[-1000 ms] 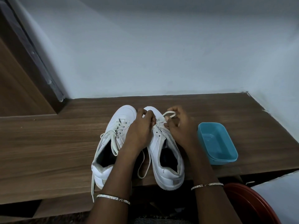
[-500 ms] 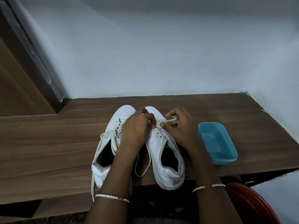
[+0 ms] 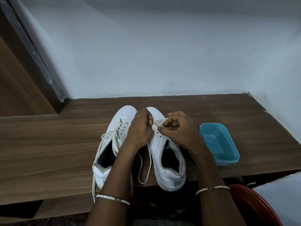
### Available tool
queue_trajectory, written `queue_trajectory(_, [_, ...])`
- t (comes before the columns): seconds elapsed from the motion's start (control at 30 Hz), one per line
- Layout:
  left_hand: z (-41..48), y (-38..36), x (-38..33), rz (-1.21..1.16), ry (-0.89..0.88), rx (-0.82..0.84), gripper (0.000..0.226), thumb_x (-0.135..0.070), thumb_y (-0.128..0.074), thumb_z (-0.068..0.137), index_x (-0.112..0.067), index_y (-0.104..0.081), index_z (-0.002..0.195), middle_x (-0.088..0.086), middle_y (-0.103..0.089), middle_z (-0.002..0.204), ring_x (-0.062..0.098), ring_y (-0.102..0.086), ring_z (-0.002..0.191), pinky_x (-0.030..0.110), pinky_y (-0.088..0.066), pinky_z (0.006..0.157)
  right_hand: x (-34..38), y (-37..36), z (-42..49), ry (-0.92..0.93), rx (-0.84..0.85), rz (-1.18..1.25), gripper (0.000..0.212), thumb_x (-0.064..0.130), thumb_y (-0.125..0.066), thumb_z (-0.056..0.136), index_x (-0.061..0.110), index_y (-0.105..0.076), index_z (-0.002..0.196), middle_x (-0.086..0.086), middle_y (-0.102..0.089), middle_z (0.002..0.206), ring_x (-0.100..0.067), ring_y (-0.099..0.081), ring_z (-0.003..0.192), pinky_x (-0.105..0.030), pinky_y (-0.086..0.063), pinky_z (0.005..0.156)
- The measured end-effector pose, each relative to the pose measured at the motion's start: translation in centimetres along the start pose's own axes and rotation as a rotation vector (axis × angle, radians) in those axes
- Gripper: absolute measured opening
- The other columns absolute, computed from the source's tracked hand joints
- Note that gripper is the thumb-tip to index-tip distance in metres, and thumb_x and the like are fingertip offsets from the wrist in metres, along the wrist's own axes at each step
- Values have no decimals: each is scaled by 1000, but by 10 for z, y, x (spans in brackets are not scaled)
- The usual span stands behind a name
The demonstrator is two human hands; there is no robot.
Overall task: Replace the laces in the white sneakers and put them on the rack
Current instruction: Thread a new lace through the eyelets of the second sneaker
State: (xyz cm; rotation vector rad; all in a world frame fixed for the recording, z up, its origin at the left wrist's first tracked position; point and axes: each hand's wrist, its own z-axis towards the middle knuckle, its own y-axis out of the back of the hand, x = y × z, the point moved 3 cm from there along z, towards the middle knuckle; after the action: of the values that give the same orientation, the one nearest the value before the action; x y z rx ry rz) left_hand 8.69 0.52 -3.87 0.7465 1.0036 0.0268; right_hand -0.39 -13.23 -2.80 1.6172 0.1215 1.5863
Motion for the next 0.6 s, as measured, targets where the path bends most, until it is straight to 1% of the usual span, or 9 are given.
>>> queue_trajectory(0.07, [0,1,2,14,-4,10,15,0,-53,88,-15,-55,89,2,-53,95,7,-45,81,22,-34,70,-2,-2,1,-14,-9,18,19,26,-87,70,15,-75,80,6,-60,117,0,-67,85,-4,-48,71])
queue_trajectory(0.13, [0,3,1,31,-25,13,6,-9,-59,90,-13,-62,92,-2,-51,95,1,-45,78,17,-32,66,-4,-3,1,-13,-6,21,21,31,-87,71,16,-76,81,7,-60,115,0,-67,85,-4,-48,72])
queue_trajectory(0.23, [-1,2,2,121,-22,11,9,-21,-68,88,-14,-66,93,-5,-46,93,6,-44,75,23,-31,63,-5,-2,1,-6,-28,39,21,38,-81,79,18,-75,83,12,-61,106,4,-66,81,-5,-47,70])
queue_trajectory(0.3, [1,3,1,150,-38,-11,5,-18,-68,87,-14,-66,90,-4,-47,92,10,-44,76,25,-30,62,-9,-2,3,13,-40,34,17,32,-75,85,16,-74,89,8,-65,103,4,-65,78,-12,-50,68])
queue_trajectory(0.37, [1,4,0,108,-39,-30,4,-11,-64,89,-13,-64,86,-2,-50,90,10,-44,79,22,-29,64,-15,-4,5,27,-47,13,9,26,-73,88,19,-72,92,6,-68,103,-1,-67,81,-26,-56,73])
queue_trajectory(0.4, [1,3,1,63,-6,-28,7,-8,-60,90,-13,-62,85,0,-53,91,11,-46,82,20,-30,68,-17,-4,5,23,-48,6,6,23,-73,88,21,-71,93,5,-68,104,-3,-67,82,-32,-57,76])
queue_trajectory(0.47, [1,0,7,-94,161,1,14,-9,-52,95,-15,-57,84,1,-54,92,16,-51,88,22,-33,75,-22,-7,7,3,-48,5,9,16,-73,87,20,-70,94,4,-68,105,-5,-68,84,-37,-58,77])
queue_trajectory(0.53, [1,-1,11,-253,340,19,21,-13,-48,97,-20,-54,78,3,-54,94,21,-55,90,28,-38,78,-23,-8,9,-13,-48,10,10,12,-73,86,17,-71,94,2,-69,106,-5,-69,83,-35,-59,77])
queue_trajectory(0.6, [1,2,9,-196,354,20,27,-19,-45,101,-20,-52,75,2,-50,94,21,-52,92,32,-38,81,-23,-7,9,-23,-50,17,10,11,-73,86,15,-71,95,2,-69,108,-4,-69,83,-29,-58,75])
